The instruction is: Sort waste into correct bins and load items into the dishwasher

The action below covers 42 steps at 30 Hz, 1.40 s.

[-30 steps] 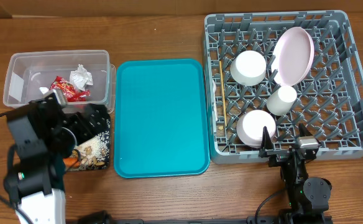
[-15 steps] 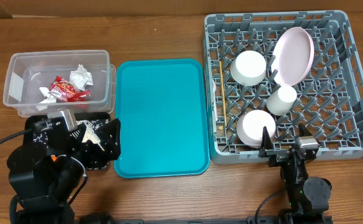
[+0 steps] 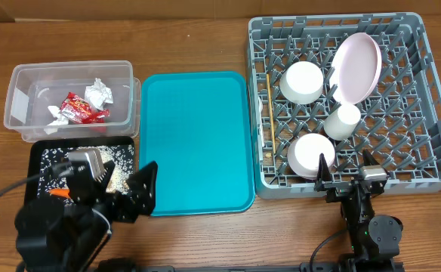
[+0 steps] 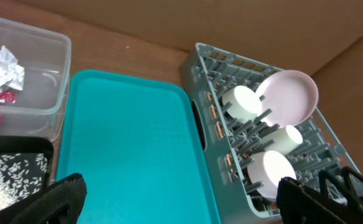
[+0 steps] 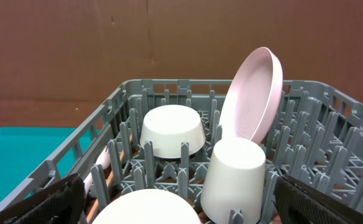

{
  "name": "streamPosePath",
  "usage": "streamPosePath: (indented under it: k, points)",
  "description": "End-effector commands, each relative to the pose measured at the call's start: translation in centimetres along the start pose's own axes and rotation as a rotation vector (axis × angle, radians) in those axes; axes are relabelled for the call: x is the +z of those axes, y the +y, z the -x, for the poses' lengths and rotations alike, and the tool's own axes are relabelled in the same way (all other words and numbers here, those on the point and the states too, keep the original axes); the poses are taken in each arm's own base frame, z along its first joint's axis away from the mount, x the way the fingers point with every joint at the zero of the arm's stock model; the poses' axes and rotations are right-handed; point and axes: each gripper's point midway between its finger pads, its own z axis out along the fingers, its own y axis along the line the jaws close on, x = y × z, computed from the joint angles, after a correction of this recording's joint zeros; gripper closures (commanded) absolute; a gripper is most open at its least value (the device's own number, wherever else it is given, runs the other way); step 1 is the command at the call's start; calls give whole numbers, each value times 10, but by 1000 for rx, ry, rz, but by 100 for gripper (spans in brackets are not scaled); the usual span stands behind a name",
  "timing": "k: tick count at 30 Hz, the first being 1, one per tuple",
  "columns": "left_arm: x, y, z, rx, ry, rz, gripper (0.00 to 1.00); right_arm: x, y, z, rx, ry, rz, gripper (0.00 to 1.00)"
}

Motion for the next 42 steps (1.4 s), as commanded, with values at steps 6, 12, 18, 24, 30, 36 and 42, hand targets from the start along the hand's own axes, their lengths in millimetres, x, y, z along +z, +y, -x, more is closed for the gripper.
streamPosePath:
  k: [6,12,18,24,30,36,42]
  points:
    - [14,19,-42,42,3,-1,0,0,-3,-1,5,-6,-13,0]
    - [38,30,-44,95,-122,-41,0,0,-3,-1,5,-6,-13,0]
    - [49,29,-28,185,-331,-115,0,0,-3,-1,5,-6,-13,0]
    - [51,34,-21,227,-470,-122,0,0,-3,-1,5,-6,-13,0]
    - [57,59,-27,198,-500,-26,0,0,-3,-1,5,-6,-13,0]
    - [62,68,-38,201,-529,-17,0,0,-2,-1,5,-6,-12,0]
    - [63,73,-36,211,-592,-12,0,0,-3,-1,5,-6,-13,0]
